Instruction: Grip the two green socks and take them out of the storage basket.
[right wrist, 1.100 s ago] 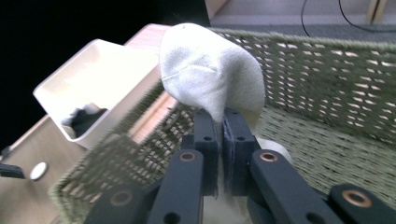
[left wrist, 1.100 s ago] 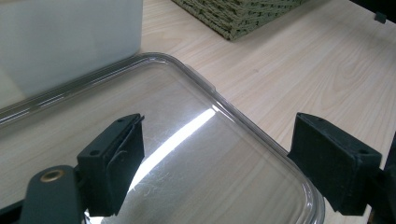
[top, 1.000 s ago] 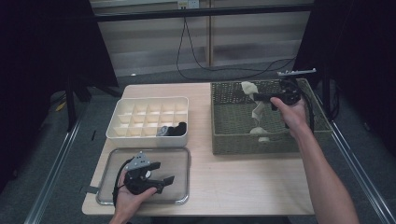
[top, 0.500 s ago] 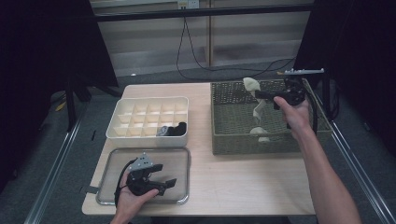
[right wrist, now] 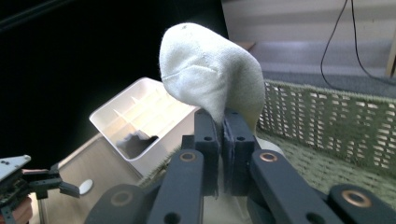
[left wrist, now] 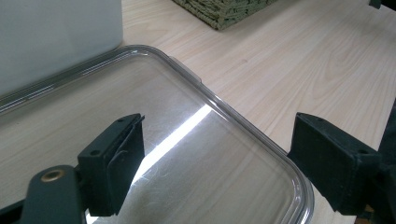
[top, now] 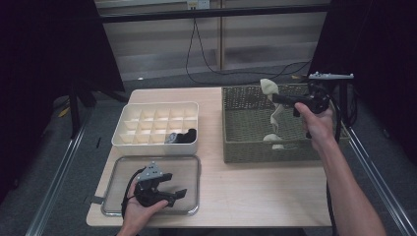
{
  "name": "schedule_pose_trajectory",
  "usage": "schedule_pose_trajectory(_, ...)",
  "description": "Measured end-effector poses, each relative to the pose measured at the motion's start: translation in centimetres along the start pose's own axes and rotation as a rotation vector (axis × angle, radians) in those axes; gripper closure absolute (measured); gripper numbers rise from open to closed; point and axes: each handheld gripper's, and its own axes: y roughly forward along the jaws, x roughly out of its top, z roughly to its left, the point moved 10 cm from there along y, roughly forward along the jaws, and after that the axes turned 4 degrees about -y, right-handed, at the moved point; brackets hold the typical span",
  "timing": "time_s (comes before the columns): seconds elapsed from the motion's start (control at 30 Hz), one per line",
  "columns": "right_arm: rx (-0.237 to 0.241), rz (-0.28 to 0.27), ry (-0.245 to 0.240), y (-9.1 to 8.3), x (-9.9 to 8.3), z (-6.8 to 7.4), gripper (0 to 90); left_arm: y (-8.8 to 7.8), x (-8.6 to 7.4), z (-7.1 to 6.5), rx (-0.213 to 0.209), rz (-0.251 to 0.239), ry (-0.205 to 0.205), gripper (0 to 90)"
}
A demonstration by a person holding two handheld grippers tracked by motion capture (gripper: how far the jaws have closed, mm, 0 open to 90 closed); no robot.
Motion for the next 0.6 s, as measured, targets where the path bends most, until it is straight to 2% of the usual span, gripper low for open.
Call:
schedule_pose_trajectory(0.1,0.002,-0.018,-0.018,-0.5,0.4,0.9,86.2,0.2,-0.1,0.0,0.001,0.013,0.008,17.4)
schedule_pose_trajectory(0.33,0.006,-0.022,-0.045,-1.1,0.8,2.2,86.3,0.1,0.0,-0.1,-0.003,0.001,0.004,17.3)
schedule_pose_trajectory(0.6,0.029,-0.034,-0.076,-2.1,1.1,4.3,86.3,0.2,-0.2,-0.2,-0.003,0.016,0.014,18.2)
